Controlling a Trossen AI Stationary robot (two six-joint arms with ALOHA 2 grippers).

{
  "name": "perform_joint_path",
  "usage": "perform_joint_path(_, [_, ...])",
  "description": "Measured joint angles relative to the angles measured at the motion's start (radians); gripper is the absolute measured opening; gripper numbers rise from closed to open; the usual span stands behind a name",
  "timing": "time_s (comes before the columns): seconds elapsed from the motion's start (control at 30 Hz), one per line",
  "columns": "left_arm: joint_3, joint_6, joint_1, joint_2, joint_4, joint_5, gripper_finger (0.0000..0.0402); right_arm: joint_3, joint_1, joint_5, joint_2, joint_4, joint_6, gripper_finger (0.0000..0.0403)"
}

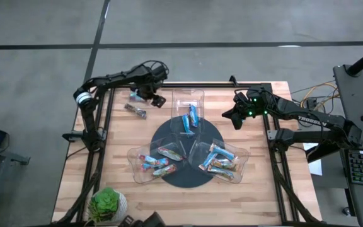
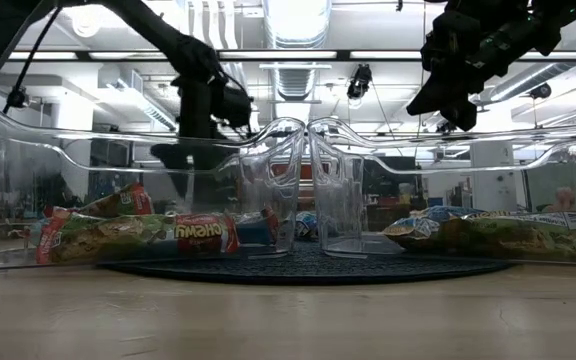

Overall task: Pick and place Granola Bars by type
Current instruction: Put the blue snack into the top transparent bin

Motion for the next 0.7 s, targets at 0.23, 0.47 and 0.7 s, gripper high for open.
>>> perform_joint_path(0.23, [0.039, 0.270, -0.054, -0.039, -0.087, -0.004, 0.0240, -0.001, 0.001, 0.001, 0.001, 0.010, -0.023, 0.0008])
perform_joint_path(0.47, [-0.075, 0.488, -0.116, -0.061, -0.099, -0.057, 0.0240, -0.001, 0.000, 0.001, 0.001, 0.040, -0.041, 0.0008])
perform_joint_path(0.7, [-0.234, 0.578, -0.120, -0.143, 0.092, -0.195, 0.0235, -0.002, 0.000, 0.000, 0.002, 0.043, -0.042, 0.0008])
